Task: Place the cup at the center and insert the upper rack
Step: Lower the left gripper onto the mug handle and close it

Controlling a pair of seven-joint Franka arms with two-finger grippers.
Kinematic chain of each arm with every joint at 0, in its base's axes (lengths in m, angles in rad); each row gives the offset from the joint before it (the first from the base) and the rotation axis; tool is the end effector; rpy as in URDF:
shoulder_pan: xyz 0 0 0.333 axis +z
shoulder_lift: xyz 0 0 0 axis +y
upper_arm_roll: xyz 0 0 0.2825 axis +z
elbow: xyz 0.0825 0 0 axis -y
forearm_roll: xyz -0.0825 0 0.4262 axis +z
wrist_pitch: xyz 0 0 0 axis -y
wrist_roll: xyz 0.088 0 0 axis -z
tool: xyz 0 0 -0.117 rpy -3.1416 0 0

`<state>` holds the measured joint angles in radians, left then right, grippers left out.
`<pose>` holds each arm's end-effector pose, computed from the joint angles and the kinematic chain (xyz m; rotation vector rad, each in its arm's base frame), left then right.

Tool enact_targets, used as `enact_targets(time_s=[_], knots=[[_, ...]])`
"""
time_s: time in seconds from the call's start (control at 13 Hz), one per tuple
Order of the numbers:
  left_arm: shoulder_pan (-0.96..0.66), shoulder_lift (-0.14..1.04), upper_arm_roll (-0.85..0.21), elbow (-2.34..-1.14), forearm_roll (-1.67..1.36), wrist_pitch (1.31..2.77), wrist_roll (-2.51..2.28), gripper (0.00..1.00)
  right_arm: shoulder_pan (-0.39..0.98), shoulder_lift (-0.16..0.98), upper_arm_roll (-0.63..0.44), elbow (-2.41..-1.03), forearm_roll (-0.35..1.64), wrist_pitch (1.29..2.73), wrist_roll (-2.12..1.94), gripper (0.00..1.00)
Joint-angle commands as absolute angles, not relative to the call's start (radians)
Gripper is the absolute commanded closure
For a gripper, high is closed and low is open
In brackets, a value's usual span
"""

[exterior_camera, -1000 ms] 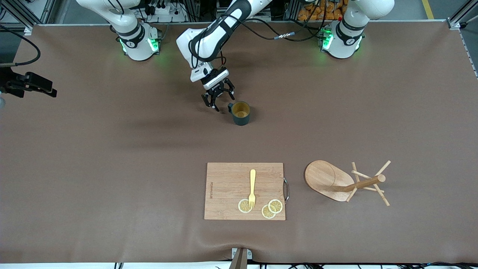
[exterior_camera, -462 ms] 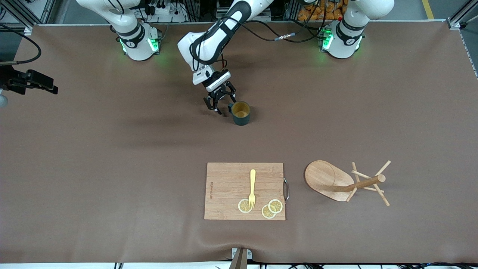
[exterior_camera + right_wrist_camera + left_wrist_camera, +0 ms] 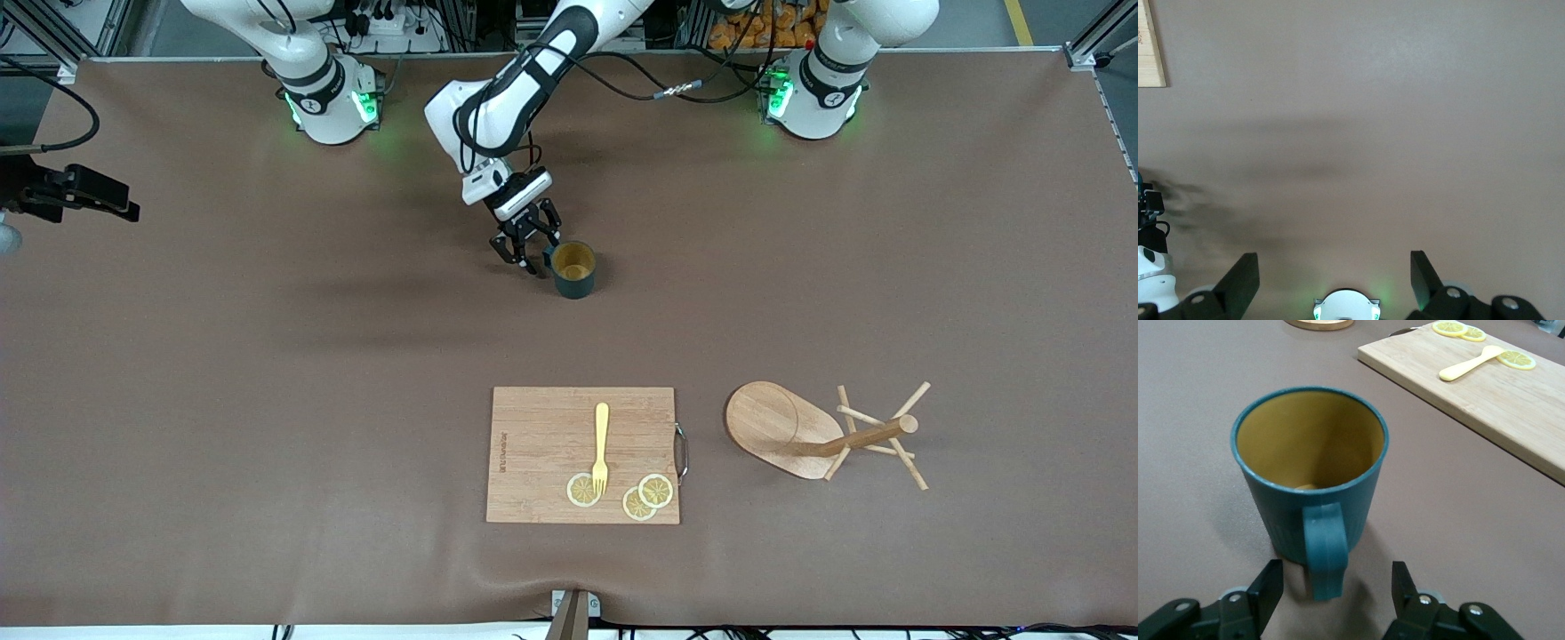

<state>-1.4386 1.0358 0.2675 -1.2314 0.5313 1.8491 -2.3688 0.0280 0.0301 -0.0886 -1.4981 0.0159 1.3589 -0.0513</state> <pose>0.2888 -0.6566 0.0909 -2.4555 -1.1181 -1.1210 0.5794 -0.0323 0.5834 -3.1080 0.0116 0.2620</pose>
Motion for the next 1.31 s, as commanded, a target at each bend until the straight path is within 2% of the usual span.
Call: enact_targets(time_s=[0.0,0.15,0.46,0.69,0.92,1.08,1.23], knots=[[-1.431,1.052,0.275,-1.209,0.538,1.839,-2.401,0.28,0.008,0.006,-0.072,-1.519,0.006,1.358,-0.061,0.00],[-1.420,1.055,0.275,-1.209,0.523,1.844,-2.417,0.29,0.008,0.005,-0.072,-1.519,0.006,1.358,-0.064,0.00],[-1.410,1.057,0.273,-1.209,0.506,1.845,-2.418,0.43,0.008,0.003,-0.072,-1.519,0.006,1.356,-0.069,0.00],[-1.408,1.057,0.268,-1.209,0.500,1.845,-2.418,0.47,0.008,0.003,-0.072,-1.519,0.006,1.356,-0.071,0.00],[-1.408,1.057,0.268,-1.209,0.486,1.847,-2.416,0.67,0.008,0.003,-0.072,-1.517,0.006,1.358,-0.071,0.00],[-1.404,1.055,0.268,-1.209,0.482,1.858,-2.413,0.74,0.008,0.003,-0.072,-1.516,0.006,1.358,-0.072,0.00],[-1.401,1.054,0.268,-1.209,0.482,1.859,-2.413,0.92,0.008,0.003,-0.072,-1.516,0.006,1.359,-0.072,0.00]])
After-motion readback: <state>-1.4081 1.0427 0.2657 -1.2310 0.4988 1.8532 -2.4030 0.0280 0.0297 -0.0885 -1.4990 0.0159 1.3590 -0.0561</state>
